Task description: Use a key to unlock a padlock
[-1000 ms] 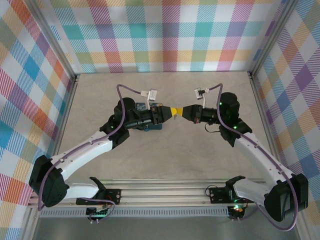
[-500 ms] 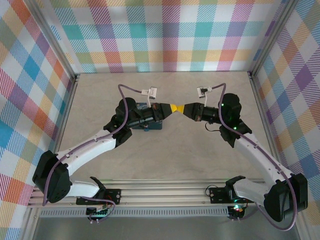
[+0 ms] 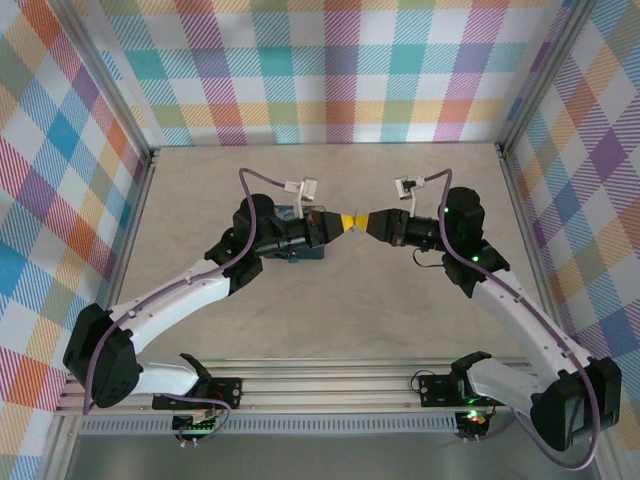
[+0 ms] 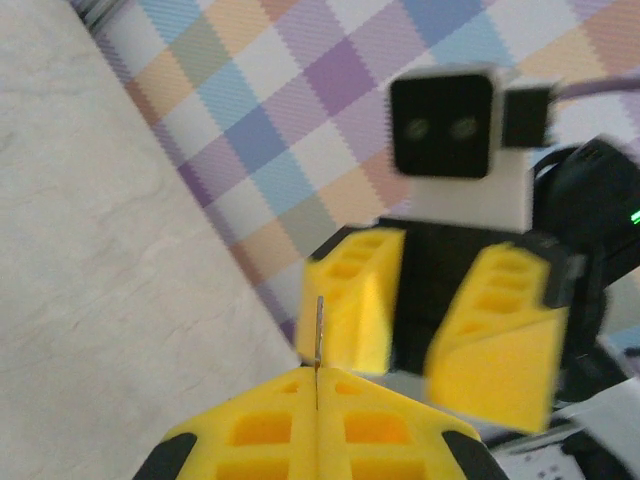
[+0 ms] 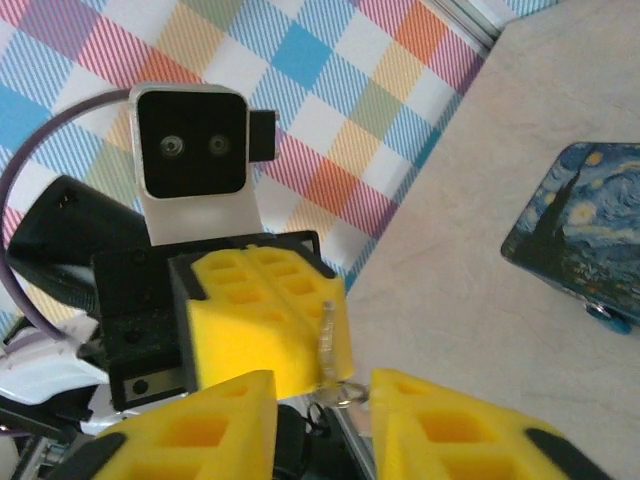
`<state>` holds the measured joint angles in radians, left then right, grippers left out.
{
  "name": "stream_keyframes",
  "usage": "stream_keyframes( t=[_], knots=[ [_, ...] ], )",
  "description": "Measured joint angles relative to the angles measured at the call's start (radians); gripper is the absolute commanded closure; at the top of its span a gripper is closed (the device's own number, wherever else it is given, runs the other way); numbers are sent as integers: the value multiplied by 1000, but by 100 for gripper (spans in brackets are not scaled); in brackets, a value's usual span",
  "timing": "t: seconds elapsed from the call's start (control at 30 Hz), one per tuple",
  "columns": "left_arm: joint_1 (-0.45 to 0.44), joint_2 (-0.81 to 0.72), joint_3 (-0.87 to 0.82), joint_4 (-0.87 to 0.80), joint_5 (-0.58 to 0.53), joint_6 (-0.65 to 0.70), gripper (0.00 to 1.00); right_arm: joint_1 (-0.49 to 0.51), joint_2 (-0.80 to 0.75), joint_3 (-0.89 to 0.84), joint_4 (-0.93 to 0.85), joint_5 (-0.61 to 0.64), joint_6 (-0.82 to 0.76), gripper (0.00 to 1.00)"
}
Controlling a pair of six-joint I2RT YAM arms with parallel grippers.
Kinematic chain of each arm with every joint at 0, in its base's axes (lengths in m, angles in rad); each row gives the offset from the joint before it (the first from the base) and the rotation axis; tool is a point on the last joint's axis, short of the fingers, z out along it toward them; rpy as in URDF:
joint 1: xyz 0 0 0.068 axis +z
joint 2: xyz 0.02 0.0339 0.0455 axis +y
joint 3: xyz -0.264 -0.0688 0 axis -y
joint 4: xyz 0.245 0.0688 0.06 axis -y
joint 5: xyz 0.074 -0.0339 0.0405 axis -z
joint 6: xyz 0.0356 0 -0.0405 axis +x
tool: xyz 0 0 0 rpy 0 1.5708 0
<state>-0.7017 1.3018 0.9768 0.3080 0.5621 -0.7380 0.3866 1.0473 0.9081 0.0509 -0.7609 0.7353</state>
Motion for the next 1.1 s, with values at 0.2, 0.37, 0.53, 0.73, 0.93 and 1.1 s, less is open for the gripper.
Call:
stream_keyframes(
  t=[0.2,0.37,0.53,0.73,0.93,1.1],
  knots=[
    [29,-34,92,-216,76,134,100,-53,6,142,-157,-86,-62,51],
    [60,-52,148,-295,163,194,100,-58,64,185,-211,-182,-69,51],
    [63,-48,180,-341,253,209,100,-58,112,185,-229,-256,-58,55],
    [63,-24,206,-362,320,208,100,-51,118,185,-233,-307,-45,64],
    [63,3,221,-365,348,208,100,-39,119,185,-233,-331,-44,64],
    [63,17,231,-367,365,204,100,-26,126,186,-233,-344,-43,79]
  ],
)
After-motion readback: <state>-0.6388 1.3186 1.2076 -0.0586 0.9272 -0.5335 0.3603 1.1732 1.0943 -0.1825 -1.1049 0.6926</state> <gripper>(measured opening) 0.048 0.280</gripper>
